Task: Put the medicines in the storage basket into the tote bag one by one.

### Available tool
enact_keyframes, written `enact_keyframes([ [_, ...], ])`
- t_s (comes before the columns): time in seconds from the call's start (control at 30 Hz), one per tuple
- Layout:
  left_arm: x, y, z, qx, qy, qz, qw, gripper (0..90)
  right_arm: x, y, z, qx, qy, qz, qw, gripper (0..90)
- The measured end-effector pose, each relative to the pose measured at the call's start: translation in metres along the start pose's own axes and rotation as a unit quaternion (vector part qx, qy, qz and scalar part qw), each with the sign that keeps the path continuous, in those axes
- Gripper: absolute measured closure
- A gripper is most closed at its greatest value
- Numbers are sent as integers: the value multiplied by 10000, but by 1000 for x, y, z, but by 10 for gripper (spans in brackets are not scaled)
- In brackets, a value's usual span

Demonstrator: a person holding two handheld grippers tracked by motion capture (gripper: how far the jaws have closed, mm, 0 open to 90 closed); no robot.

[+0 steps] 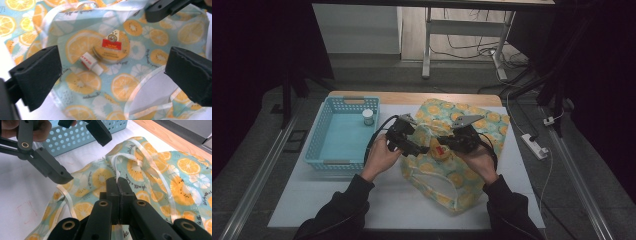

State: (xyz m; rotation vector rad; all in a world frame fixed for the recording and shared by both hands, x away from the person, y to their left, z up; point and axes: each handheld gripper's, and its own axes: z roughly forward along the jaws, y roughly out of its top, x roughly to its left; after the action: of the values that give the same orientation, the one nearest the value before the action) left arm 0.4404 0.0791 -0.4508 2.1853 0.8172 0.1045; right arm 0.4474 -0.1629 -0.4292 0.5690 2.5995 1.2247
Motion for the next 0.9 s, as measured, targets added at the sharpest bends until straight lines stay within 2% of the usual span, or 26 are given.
enact_keyframes([
  [0.17, 4, -4, -8, -16, 122, 120, 9999, 0, 1, 0, 0, 8, 13, -3, 10000, 900],
  [0.27, 7, -7, -12, -49, 182, 112, 9998, 0, 1, 0, 1, 12, 21, -18, 10000, 900],
  [0.57, 20, -13, -31, -180, 325, -26, 9993, 0, 0, 0, 0, 14, 29, -9, 10000, 899],
  [0.9, 38, -23, -52, -245, 664, -256, 9972, 0, 1, 0, 1, 18, 31, -28, 10000, 899],
])
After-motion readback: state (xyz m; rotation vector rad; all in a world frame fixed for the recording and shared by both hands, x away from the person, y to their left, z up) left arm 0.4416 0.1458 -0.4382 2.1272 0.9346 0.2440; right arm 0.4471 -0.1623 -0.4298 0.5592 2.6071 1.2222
